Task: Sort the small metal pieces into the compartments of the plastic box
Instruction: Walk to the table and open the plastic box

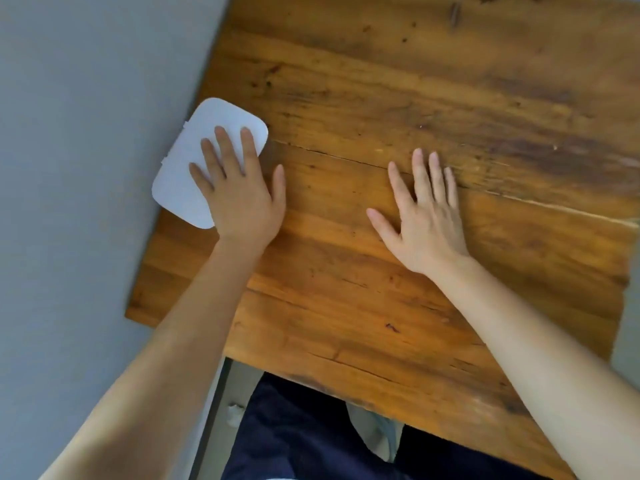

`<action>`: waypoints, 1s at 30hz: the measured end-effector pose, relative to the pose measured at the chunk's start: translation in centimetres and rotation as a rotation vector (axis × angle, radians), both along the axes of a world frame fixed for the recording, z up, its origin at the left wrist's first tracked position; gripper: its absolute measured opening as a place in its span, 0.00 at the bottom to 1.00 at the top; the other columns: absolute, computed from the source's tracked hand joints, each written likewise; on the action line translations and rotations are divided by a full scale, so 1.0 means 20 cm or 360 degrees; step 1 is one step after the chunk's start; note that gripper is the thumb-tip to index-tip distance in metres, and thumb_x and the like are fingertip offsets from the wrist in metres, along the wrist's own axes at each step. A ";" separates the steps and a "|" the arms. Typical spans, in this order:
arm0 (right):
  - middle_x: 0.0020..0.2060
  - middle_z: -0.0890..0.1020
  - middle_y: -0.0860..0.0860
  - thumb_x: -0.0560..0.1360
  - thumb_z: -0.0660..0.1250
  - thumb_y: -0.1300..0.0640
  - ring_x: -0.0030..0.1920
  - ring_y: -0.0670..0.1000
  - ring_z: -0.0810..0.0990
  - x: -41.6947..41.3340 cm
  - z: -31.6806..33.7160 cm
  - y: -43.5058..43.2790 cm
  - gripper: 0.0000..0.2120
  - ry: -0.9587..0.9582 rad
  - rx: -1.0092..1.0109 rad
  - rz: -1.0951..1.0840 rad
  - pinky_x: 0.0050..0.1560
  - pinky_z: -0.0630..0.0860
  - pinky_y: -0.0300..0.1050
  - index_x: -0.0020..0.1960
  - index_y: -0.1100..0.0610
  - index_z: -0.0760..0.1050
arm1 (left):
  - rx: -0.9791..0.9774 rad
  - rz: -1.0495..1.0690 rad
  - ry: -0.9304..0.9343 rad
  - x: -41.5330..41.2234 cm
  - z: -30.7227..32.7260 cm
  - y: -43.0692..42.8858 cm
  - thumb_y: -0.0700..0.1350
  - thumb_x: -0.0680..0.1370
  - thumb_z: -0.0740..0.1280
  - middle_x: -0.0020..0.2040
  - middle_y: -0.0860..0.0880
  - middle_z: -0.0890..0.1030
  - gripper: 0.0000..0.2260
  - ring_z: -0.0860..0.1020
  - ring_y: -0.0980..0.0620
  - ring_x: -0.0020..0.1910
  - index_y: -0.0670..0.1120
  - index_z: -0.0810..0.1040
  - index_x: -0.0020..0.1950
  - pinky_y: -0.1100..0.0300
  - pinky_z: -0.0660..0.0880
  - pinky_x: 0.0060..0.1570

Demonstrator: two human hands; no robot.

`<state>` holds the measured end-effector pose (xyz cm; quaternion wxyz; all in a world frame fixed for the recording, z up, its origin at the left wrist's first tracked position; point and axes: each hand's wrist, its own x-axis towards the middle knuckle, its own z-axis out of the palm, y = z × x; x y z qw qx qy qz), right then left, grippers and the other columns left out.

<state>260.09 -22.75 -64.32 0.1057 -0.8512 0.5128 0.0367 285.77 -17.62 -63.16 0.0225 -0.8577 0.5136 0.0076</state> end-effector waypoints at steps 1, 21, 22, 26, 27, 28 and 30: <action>0.80 0.46 0.60 0.80 0.44 0.31 0.80 0.61 0.43 0.00 -0.02 0.00 0.37 -0.0001 -0.0035 -0.0014 0.78 0.45 0.60 0.81 0.52 0.48 | -0.0015 0.0002 -0.0013 0.00 -0.01 0.00 0.61 0.82 0.47 0.81 0.37 0.53 0.31 0.52 0.33 0.79 0.46 0.51 0.81 0.34 0.51 0.75; 0.80 0.57 0.55 0.84 0.51 0.46 0.80 0.54 0.52 -0.14 -0.08 0.83 0.27 -0.0360 -0.0234 -0.0490 0.79 0.48 0.52 0.79 0.56 0.57 | -0.0241 -0.1005 0.0264 -0.50 0.05 0.68 0.58 0.83 0.53 0.82 0.42 0.53 0.28 0.50 0.39 0.80 0.49 0.53 0.81 0.39 0.50 0.77; 0.80 0.57 0.55 0.84 0.51 0.45 0.80 0.54 0.52 -0.15 -0.08 0.85 0.27 -0.0375 -0.0234 -0.0483 0.79 0.48 0.51 0.79 0.56 0.57 | -0.0310 -0.1058 0.0396 -0.49 0.06 0.73 0.59 0.83 0.54 0.82 0.43 0.53 0.29 0.50 0.41 0.81 0.50 0.53 0.81 0.42 0.51 0.77; 0.80 0.58 0.54 0.84 0.52 0.45 0.80 0.54 0.52 -0.16 -0.08 0.87 0.28 -0.0448 -0.0257 -0.0492 0.78 0.46 0.50 0.80 0.53 0.52 | -0.0483 -0.1094 0.0530 -0.31 0.06 0.82 0.67 0.78 0.57 0.82 0.46 0.51 0.35 0.45 0.44 0.81 0.52 0.56 0.80 0.44 0.49 0.77; 0.80 0.58 0.53 0.84 0.53 0.46 0.80 0.54 0.52 -0.15 -0.08 0.88 0.29 -0.0466 -0.0251 -0.0505 0.78 0.46 0.50 0.81 0.53 0.50 | -0.0441 -0.1054 0.0465 -0.25 0.04 0.83 0.70 0.76 0.57 0.82 0.46 0.50 0.37 0.43 0.44 0.81 0.53 0.55 0.80 0.42 0.46 0.78; 0.80 0.57 0.53 0.84 0.54 0.46 0.80 0.54 0.52 -0.13 -0.07 0.89 0.30 -0.0503 -0.0235 -0.0525 0.78 0.45 0.51 0.81 0.53 0.48 | -0.0364 -0.0989 0.0460 -0.20 0.02 0.83 0.72 0.75 0.56 0.83 0.46 0.47 0.39 0.41 0.44 0.81 0.54 0.53 0.81 0.42 0.43 0.78; 0.80 0.55 0.52 0.83 0.55 0.47 0.80 0.53 0.52 -0.09 -0.05 0.92 0.32 -0.0656 -0.0170 -0.0540 0.79 0.45 0.53 0.81 0.53 0.43 | -0.0246 -0.0845 0.0620 -0.12 0.00 0.82 0.73 0.72 0.59 0.83 0.49 0.44 0.43 0.39 0.47 0.81 0.55 0.50 0.81 0.42 0.43 0.78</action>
